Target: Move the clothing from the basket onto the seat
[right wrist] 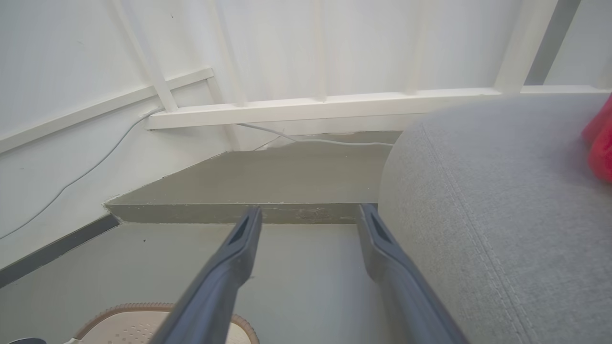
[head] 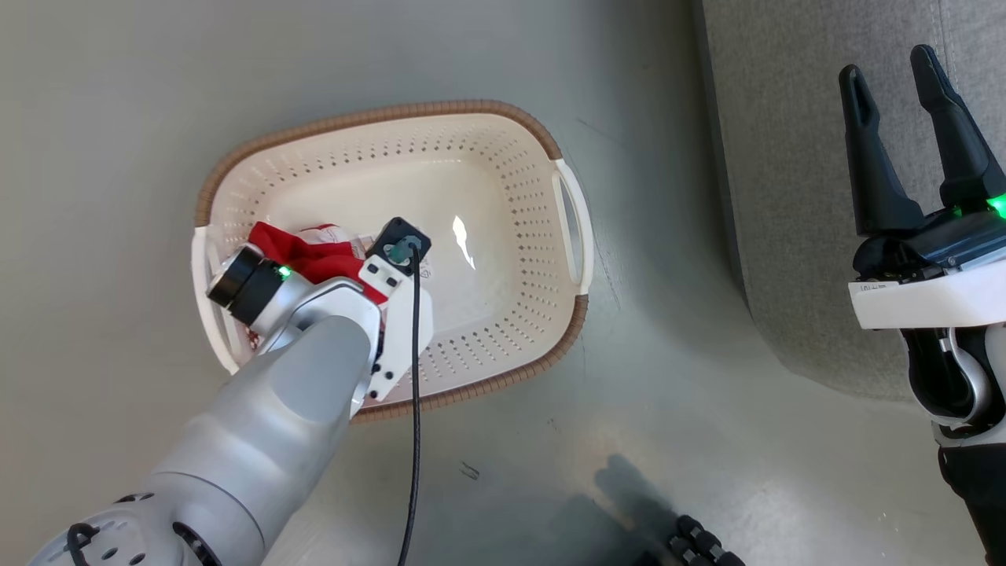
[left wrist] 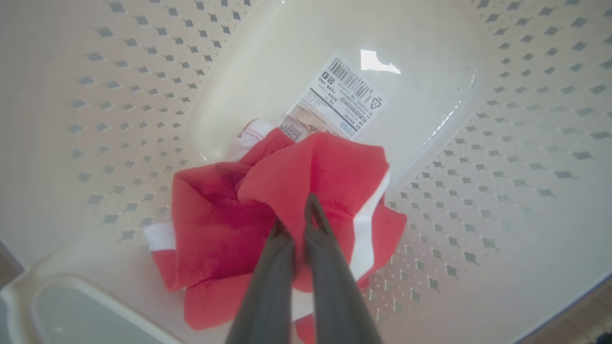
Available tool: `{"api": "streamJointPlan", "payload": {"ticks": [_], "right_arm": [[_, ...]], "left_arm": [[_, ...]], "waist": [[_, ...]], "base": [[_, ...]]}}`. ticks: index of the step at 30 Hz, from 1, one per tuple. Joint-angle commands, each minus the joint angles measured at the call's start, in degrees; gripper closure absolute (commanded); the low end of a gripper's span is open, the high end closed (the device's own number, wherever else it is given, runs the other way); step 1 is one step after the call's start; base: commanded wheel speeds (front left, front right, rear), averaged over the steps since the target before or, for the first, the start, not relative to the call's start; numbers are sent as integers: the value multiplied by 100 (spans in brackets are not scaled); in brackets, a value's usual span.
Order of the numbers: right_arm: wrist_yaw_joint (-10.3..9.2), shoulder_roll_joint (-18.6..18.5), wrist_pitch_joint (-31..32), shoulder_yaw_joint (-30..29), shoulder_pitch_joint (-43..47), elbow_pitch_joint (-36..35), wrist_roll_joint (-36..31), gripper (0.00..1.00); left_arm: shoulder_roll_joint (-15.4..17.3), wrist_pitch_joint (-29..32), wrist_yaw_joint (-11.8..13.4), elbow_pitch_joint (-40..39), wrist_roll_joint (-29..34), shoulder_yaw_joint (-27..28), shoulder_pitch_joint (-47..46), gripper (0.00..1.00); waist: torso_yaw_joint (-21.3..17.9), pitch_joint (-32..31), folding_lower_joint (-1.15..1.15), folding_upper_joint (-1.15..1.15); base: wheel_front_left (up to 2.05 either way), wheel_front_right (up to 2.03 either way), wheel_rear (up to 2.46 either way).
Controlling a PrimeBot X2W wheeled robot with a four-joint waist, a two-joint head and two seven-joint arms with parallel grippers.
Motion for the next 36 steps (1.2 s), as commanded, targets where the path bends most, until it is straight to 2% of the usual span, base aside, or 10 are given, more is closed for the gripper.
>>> {"api": "streamJointPlan", "payload": {"ticks": [1,13,22,31,36], "right_arm": [[22,-125,-34,9,137,-96,20,0],[22,-243,-34,-25,415,196,-61,0],[22,-289,-34,-28,704,438,-144,0],[22,-258,-34,-45,1040,709,-254,0],[22,-252,-34,-73,1251,842,-347,0]], "left_arm": [[-18,-97,75,-120,-77,60,40,100],[-18,-1814,319,-702,-1059,497,625,100],[-18,-2884,250,-827,-1680,561,1039,100],[-18,-3337,90,-988,-1945,670,1274,100],[-18,-3348,120,-1429,-1585,1076,1365,100]], "waist": [[50,-78,0,0],[404,-912,0,0],[579,-1637,0,0],[745,-2378,0,0],[917,-2734,0,0]], "base": [[0,0,0],[0,0,0],[0,0,0],[0,0,0],[0,0,0]]}}
